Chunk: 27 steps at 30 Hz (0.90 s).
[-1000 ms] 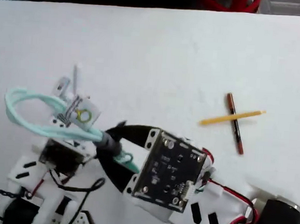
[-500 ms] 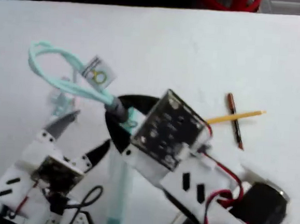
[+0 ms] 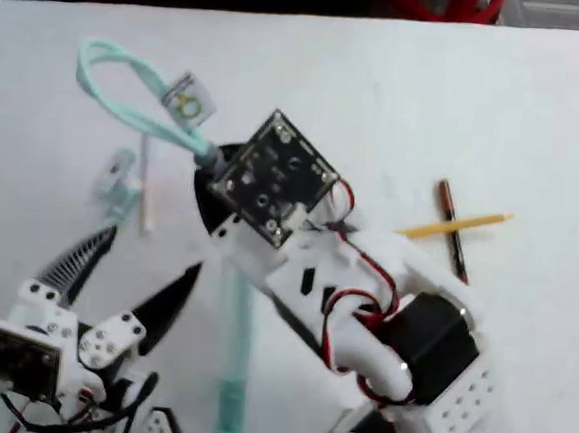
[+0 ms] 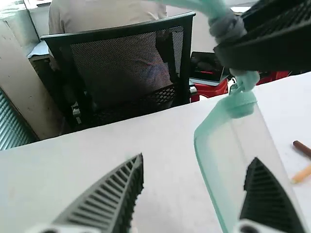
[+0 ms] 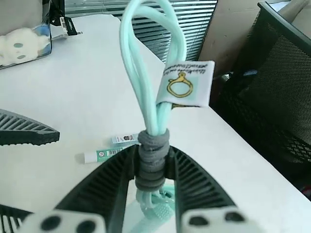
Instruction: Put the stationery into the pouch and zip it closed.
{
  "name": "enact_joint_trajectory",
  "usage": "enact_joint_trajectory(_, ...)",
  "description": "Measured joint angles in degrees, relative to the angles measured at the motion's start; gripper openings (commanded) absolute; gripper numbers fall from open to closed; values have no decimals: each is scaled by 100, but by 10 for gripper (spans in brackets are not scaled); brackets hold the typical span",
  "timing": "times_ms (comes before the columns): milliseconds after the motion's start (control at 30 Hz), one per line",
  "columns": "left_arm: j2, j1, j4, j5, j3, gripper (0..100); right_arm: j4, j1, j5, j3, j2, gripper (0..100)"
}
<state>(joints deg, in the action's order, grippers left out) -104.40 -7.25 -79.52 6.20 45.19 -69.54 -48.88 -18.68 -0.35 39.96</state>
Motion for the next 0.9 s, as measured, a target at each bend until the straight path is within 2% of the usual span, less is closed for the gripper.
enact_joint_trajectory(167, 0, -747, -105, -589, -35, 352, 273, -9, 202, 9, 0, 18)
enact_joint_trajectory(333, 0, -1749, -44, -721, 105, 352, 422, -79, 598, 9, 0, 18)
enact_joint_trajectory(600, 0, -1837, 1240, -721, 1495, 335, 422, -431, 642, 9, 0, 18)
enact_joint_trajectory(733, 0, -1354, 1371, -721, 1591, 335, 422, -431, 651, -26, 35, 18)
enact_joint_trajectory(900, 0, -1600, 1327, -730, 1802, 335, 422, -686, 651, -246, 220, 18)
